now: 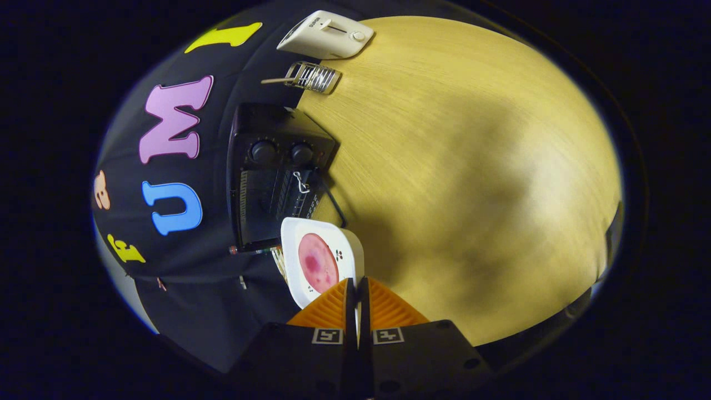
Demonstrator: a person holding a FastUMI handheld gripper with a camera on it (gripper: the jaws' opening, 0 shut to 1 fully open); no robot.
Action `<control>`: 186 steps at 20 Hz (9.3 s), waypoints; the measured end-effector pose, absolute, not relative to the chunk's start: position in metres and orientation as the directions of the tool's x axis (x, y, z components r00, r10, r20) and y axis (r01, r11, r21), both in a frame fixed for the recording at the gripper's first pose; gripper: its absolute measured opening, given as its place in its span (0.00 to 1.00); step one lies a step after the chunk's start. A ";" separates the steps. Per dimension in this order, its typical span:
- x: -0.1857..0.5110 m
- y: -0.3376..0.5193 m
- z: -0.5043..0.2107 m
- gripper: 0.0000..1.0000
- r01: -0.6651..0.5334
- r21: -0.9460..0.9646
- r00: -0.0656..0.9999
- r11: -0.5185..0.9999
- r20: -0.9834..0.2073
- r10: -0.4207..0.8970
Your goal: Open the toaster oven, put the food inside, and close the toaster oven door.
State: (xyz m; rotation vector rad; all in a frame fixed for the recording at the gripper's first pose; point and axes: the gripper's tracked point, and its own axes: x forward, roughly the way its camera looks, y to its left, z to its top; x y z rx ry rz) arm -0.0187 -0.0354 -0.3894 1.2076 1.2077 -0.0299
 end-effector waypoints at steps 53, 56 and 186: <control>-0.001 0.111 -0.469 0.99 -0.128 0.097 0.440 0.987 -0.887 0.144; 0.006 0.116 -0.492 0.99 -0.134 0.048 0.418 0.990 -0.903 0.100; 0.112 -0.104 -0.020 0.99 -0.075 0.015 0.996 0.997 0.044 0.074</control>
